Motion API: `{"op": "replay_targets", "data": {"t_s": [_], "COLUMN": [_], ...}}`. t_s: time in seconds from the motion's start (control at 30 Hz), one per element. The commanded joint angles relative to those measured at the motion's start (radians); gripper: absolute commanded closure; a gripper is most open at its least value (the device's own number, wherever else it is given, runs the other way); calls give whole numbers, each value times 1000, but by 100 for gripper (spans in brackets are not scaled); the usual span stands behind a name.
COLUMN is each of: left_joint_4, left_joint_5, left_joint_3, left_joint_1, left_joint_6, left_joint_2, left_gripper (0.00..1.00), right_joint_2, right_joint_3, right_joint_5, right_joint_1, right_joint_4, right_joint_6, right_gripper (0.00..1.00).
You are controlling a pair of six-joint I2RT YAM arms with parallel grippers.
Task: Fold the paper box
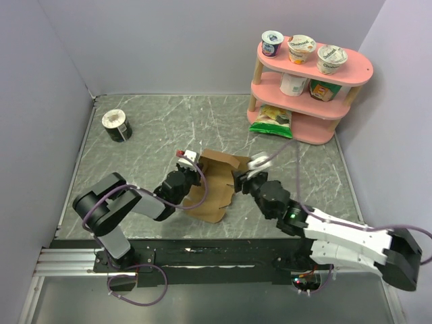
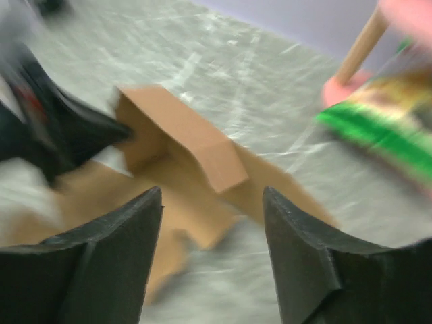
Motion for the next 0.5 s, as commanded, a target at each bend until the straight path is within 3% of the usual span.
{"op": "replay_targets", "data": {"t_s": [0.0, 0.1, 0.17, 0.27, 0.37, 0.47], "left_joint_4": [-24, -49, -79, -102, -118, -102], "left_joint_5": [-128, -188, -223, -283, -320, -331], "left_joint_3": [11, 11, 19, 20, 20, 2], "left_joint_1": [-33, -56, -74, -100, -111, -118], "left_joint_6": [54, 33, 12, -18, -36, -52], "left_joint_2": [-32, -36, -33, -35, -35, -38], "left_gripper": [96, 96, 96, 96, 96, 96], "right_joint_2": [-150, -152, -124, 12, 132, 223], "right_joint_3": [112, 96, 90, 122, 241, 280], "right_joint_5": [8, 0, -24, -133, -161, -159], "right_joint_1": [4, 4, 4, -5, -5, -7], "right_joint_4": [-378, -357, -313, -211, -356, -363], "right_joint_6": [785, 1039, 1123, 1342, 1486, 1557], "right_gripper": [35, 37, 36, 35, 33, 32]}}
